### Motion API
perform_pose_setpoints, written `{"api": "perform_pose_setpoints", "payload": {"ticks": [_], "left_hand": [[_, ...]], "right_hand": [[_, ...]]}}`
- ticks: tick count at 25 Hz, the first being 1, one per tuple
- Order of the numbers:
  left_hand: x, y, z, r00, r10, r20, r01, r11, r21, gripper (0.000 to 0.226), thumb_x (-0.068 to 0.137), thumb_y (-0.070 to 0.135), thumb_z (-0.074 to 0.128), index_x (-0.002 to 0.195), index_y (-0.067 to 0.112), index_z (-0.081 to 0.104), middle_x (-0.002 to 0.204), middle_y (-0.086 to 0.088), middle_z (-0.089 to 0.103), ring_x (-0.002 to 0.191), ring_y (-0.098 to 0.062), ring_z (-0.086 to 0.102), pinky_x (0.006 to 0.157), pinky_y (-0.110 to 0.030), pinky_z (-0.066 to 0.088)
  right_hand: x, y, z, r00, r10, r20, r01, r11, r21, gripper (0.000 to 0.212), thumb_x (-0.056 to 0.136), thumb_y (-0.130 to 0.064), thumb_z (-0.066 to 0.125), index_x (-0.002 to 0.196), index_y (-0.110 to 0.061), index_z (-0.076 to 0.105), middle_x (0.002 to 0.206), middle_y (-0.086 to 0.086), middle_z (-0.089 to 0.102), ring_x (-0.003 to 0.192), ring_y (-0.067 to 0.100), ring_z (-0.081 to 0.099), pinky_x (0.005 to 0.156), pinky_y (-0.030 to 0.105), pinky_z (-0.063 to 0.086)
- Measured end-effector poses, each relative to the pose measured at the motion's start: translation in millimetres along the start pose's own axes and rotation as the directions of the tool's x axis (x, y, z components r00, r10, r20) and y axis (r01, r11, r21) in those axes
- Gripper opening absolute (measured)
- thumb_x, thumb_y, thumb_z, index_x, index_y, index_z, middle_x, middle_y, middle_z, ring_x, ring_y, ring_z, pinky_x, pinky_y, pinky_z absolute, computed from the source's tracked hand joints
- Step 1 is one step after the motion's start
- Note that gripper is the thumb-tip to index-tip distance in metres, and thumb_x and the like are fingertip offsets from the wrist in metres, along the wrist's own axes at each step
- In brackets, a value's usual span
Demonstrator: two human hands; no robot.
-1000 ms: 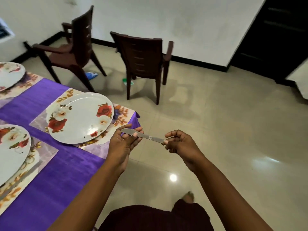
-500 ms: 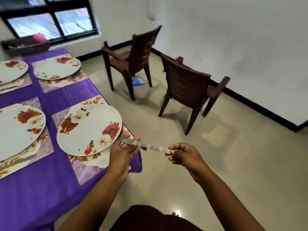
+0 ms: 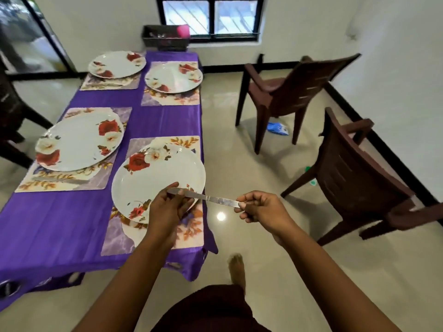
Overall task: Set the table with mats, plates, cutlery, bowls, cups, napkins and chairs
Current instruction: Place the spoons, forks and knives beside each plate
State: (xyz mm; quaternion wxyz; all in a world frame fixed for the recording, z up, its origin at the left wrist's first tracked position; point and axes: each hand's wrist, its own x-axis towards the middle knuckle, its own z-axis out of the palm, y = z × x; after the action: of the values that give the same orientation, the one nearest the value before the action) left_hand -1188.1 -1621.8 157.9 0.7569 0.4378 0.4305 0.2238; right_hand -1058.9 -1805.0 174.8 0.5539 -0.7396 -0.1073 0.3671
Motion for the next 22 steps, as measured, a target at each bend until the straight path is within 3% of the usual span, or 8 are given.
{"api": "perform_pose_setpoints", "payload": {"ticks": [6,9,11,15,18,20,22], "left_hand": [[75.5,26.0,38.4,0.961,0.059,-0.271,-0.092,0.989,-0.113,0.029,0.091,0.008,0.064,0.119,0.012,0.054,0.109,-0.011,0.07,0.089,-0.021,0.073,0.08,-0.035,0.059],[108.6,40.9,54.9,0.946,0.054,-0.321,-0.094,0.989,-0.113,0.031,0.089,0.009,0.066,0.118,0.011,0.056,0.11,-0.011,0.07,0.086,-0.02,0.074,0.075,-0.032,0.06],[127.4,48.3,65.5,0.931,0.051,-0.361,-0.098,0.988,-0.115,0.033,0.087,0.01,0.068,0.118,0.012,0.057,0.11,-0.009,0.07,0.086,-0.021,0.074,0.074,-0.033,0.061],[164.1,60.0,76.0,0.922,0.038,-0.385,-0.085,0.991,-0.107,0.039,0.087,0.009,0.068,0.123,0.014,0.055,0.11,-0.007,0.069,0.087,-0.02,0.074,0.076,-0.034,0.06],[213.3,73.6,68.2,0.895,0.035,-0.445,-0.026,0.999,0.027,0.047,0.086,0.01,0.071,0.128,0.018,0.051,0.113,-0.004,0.067,0.089,-0.018,0.072,0.068,-0.028,0.06],[242.7,84.0,60.1,0.868,0.052,-0.494,0.04,0.984,0.174,0.041,0.09,0.007,0.065,0.126,0.022,0.054,0.115,-0.001,0.065,0.092,-0.015,0.067,0.065,-0.024,0.056],[274.2,94.5,47.5,0.827,0.108,-0.552,0.091,0.943,0.32,0.037,0.094,0.0,0.051,0.122,0.023,0.059,0.117,0.002,0.06,0.102,-0.017,0.061,0.074,-0.026,0.053]], "right_hand": [[100.9,-26.3,-27.0,0.992,0.004,0.127,0.018,0.985,-0.174,0.008,0.092,-0.009,0.063,0.087,-0.008,0.07,0.079,0.005,0.071,0.066,0.012,0.062,0.059,0.021,0.049],[150.0,-49.2,-31.1,0.989,0.0,0.147,0.029,0.98,-0.195,0.008,0.093,-0.018,0.063,0.094,-0.013,0.069,0.09,0.006,0.07,0.072,0.013,0.064,0.064,0.023,0.05],[179.2,-69.1,-25.9,0.97,0.026,0.244,0.017,0.984,-0.176,0.015,0.094,-0.026,0.062,0.1,-0.014,0.069,0.093,0.006,0.071,0.072,0.013,0.064,0.065,0.023,0.051],[225.2,-100.7,-6.8,0.928,0.05,0.369,0.049,0.965,-0.256,0.01,0.089,-0.011,0.068,0.098,-0.01,0.072,0.085,0.005,0.072,0.072,0.014,0.063,0.065,0.024,0.053],[283.9,-117.4,23.4,0.89,0.102,0.445,0.075,0.928,-0.364,0.011,0.087,-0.005,0.068,0.097,-0.009,0.072,0.084,0.007,0.072,0.072,0.016,0.064,0.062,0.022,0.052],[317.4,-122.6,44.3,0.879,0.118,0.463,0.086,0.914,-0.396,0.01,0.086,-0.004,0.07,0.093,-0.01,0.071,0.084,0.009,0.071,0.072,0.017,0.063,0.06,0.022,0.052],[351.9,-122.8,63.4,0.85,0.149,0.505,0.101,0.895,-0.434,0.011,0.085,-0.004,0.072,0.089,-0.013,0.07,0.084,0.009,0.071,0.07,0.016,0.062,0.057,0.02,0.05]]}}
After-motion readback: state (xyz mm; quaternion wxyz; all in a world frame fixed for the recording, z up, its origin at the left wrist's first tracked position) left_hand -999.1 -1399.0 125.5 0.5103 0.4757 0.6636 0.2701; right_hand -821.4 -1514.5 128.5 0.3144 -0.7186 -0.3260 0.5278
